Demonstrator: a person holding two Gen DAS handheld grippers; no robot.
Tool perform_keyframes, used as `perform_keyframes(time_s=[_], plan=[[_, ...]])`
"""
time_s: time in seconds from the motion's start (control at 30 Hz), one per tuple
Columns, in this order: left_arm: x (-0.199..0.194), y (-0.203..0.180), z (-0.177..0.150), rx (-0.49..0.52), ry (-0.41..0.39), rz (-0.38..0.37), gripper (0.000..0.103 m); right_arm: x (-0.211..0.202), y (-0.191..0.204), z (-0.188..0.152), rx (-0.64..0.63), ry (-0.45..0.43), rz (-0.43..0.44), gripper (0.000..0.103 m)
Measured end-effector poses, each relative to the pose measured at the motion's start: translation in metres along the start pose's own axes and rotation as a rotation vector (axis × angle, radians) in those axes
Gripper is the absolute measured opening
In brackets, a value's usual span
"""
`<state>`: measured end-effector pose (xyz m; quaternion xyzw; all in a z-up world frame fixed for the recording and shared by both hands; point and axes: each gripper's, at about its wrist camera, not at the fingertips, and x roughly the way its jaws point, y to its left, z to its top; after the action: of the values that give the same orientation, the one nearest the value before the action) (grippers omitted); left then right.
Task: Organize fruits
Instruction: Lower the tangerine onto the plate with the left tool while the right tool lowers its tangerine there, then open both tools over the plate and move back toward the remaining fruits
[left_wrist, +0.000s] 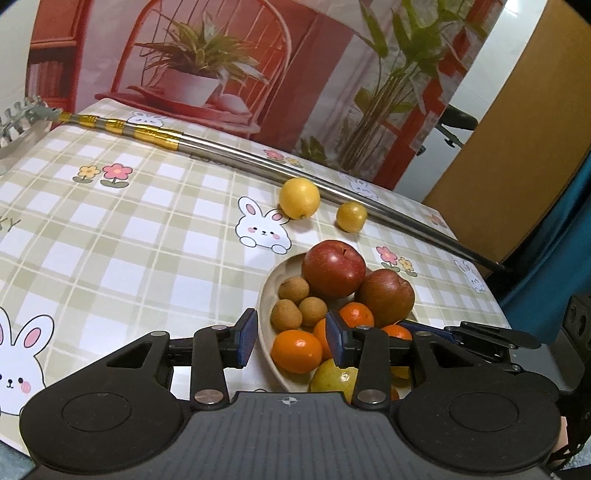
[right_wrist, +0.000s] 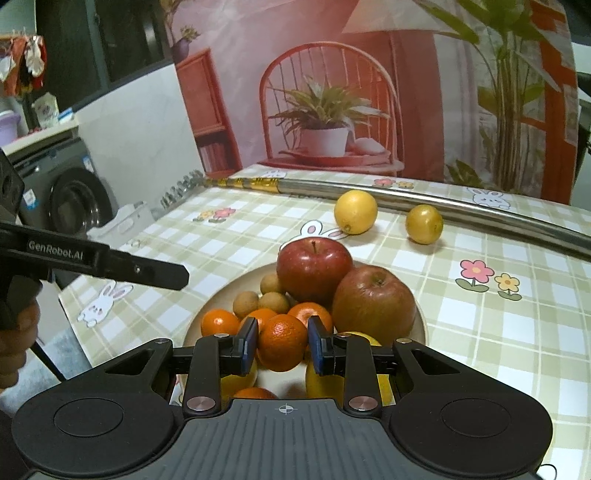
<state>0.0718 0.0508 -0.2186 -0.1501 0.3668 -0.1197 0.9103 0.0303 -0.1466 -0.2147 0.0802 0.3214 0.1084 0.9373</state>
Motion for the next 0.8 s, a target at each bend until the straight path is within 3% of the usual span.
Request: perform_keyframes(time_s=[0.6,0.8], plan=[[-0.001,0.003,-0.004,-0.028,0.005,0.030,0.043,0.000,0.005,-0.002,-0.021,0.001,-0.011,0.027],[-0.012,0.007,0.015,-0.004,-0.037,0.055,0.043,-0.010,-0.001,0.005,-0.027,-0.038,-0.050,0.027]])
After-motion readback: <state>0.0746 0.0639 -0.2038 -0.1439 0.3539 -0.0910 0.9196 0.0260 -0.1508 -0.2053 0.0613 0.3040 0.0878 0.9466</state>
